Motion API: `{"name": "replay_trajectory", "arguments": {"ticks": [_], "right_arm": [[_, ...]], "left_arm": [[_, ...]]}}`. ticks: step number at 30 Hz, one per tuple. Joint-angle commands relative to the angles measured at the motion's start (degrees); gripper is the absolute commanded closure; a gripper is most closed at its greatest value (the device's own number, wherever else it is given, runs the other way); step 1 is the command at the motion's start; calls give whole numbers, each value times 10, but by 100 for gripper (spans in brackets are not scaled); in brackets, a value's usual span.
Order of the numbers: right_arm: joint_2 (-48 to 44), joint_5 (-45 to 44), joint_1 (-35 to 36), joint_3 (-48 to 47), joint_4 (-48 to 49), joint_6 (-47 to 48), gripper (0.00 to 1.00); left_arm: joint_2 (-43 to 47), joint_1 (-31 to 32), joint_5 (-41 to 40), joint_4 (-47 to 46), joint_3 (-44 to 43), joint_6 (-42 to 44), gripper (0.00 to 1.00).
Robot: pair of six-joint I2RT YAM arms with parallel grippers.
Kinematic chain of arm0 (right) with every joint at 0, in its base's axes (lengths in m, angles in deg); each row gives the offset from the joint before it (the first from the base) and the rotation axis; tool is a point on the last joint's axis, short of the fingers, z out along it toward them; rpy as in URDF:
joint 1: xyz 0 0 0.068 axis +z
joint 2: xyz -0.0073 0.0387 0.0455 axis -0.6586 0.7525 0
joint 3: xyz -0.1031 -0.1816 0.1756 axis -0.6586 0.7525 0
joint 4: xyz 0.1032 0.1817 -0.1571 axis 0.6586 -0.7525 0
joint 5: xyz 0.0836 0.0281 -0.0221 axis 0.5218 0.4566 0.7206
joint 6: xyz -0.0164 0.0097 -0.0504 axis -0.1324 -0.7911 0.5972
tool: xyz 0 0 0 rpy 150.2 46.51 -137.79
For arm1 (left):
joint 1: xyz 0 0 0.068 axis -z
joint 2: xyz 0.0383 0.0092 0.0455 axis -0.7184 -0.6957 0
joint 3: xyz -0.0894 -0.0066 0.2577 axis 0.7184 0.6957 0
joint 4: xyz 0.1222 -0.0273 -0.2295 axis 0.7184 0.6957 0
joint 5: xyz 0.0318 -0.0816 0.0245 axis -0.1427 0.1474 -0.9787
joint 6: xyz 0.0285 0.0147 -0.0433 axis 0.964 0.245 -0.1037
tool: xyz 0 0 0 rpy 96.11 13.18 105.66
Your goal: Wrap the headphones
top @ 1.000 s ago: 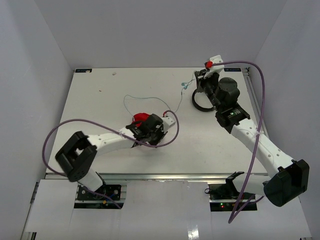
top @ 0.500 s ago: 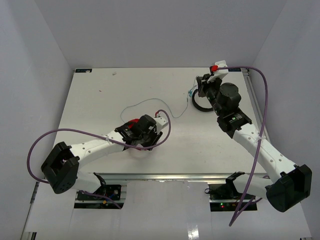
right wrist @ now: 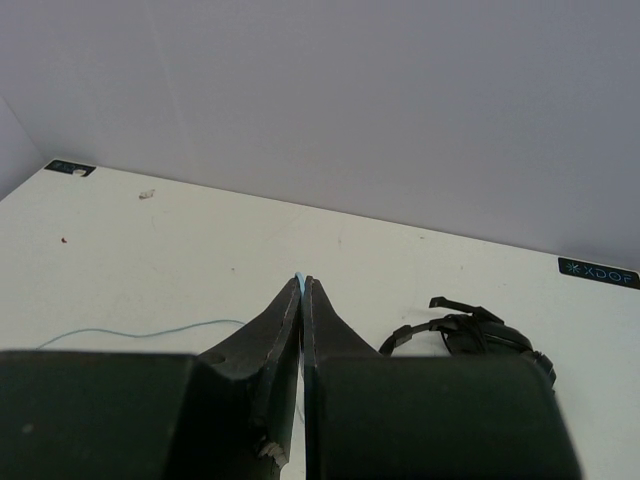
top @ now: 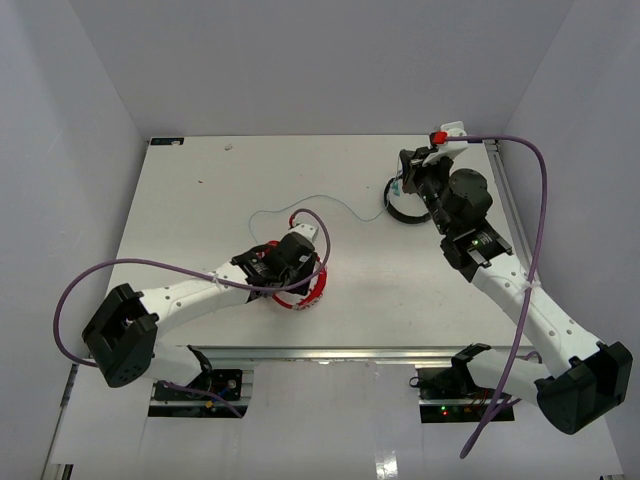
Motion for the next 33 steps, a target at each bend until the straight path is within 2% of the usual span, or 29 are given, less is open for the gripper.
{"name": "replay_trajectory", "arguments": {"ticks": [1,4,6,10,12,14,18,26,33], "right_arm": [[1,-11,-2,10,27,-1,92],[5,-12,-3,16,34,-2,92],[8,-13,-3,17,34,-2,92],[8,-17,-2,20,33,2,92],[6,-27,-2,23,33,8,92],[4,-32,-2,27,33,11,92],[-3,-36,-2,29,33,11,92],[-11,-36,-3,33,31,28,92],[0,-29,-2,39,34,25,92]], "left_arm": [[11,2,-122,-1,-17,-179,44],[-13,2,-155,36,-49,-311,43],[-29,3,-139,48,-62,-389,44],[-41,25,-136,63,-78,-464,45],[-50,43,-185,129,-107,-532,45],[-65,52,-197,236,-136,-635,46],[-97,61,-179,347,-167,-743,47],[-65,71,-164,355,-63,-849,50],[-81,71,-153,330,-37,-866,50]]}}
